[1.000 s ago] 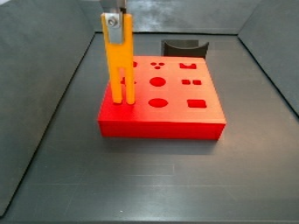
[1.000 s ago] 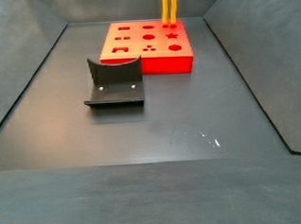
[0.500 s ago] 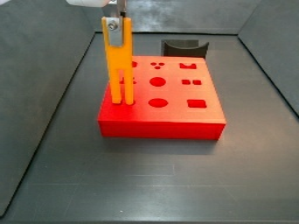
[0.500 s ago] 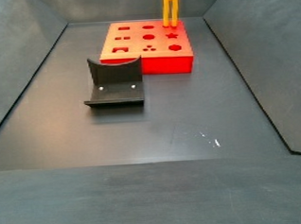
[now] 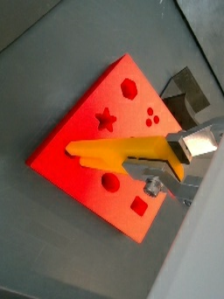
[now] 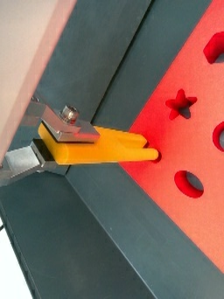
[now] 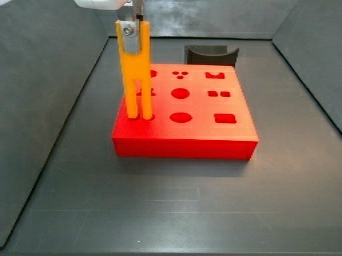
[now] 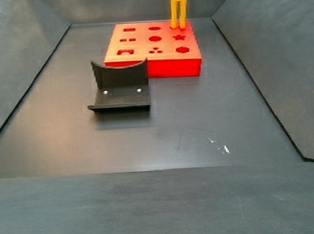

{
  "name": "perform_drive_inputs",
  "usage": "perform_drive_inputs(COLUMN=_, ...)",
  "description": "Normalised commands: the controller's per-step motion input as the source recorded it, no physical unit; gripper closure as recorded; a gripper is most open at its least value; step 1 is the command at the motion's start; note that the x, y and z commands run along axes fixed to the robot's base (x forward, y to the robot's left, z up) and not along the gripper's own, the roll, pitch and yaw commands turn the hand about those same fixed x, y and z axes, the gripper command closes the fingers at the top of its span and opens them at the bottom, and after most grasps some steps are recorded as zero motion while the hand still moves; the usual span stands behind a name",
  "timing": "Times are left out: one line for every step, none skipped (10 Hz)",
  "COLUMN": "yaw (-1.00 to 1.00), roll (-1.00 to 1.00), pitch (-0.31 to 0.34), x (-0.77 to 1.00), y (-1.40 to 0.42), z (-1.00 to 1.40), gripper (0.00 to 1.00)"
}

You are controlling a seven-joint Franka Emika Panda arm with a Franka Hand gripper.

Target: Insert the square-circle object.

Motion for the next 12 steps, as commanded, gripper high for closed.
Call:
perform_drive_inputs(yaw=0.07, roll=0.0, pitch=0.0, x=0.15, y=-0.06, z=-0.13, gripper=1.0)
perform_drive_inputs(yaw=0.12, roll=0.0, pitch=0.0, x=0.25, y=0.0, z=-0.22, gripper=1.0)
perform_drive_inputs(yaw=0.15, roll=0.01, pitch=0.0, x=0.24, y=-0.03, z=-0.16, gripper=1.0)
perform_drive_inputs(yaw=0.04, roll=0.0, pitch=0.0, x=0.09, y=-0.03, z=-0.16, gripper=1.0)
perform_drive_inputs(yaw=0.0, roll=0.0, pitch=-0.037, x=0.0, y=0.0, z=-0.23, gripper=1.0)
perform_drive_inputs(yaw=0.0, roll=0.05, pitch=0.0, x=0.0, y=0.0, z=-0.15, gripper=1.0)
perform_drive_inputs(yaw=0.0, roll=0.34, pitch=0.041, x=0.0, y=-0.14, z=-0.12, gripper=1.0)
perform_drive_inputs(yaw=0.0, roll=0.28, pitch=0.01, x=0.0, y=-0.14, z=-0.25, gripper=1.0)
perform_drive_inputs(yaw=0.0, roll=0.18, pitch=0.0, x=0.02, y=-0.09, z=-0.31, gripper=1.0)
perform_drive_inputs(yaw=0.0, roll=0.1, pitch=0.0, x=0.03, y=-0.09, z=-0.46, gripper=1.0)
perform_drive_inputs(yaw=0.0, roll=0.03, pitch=0.0, x=0.03, y=-0.07, z=-0.64, gripper=1.0)
perform_drive_inputs(yaw=-0.01, roll=0.0, pitch=-0.034, x=0.06, y=-0.07, z=-0.94, gripper=1.0)
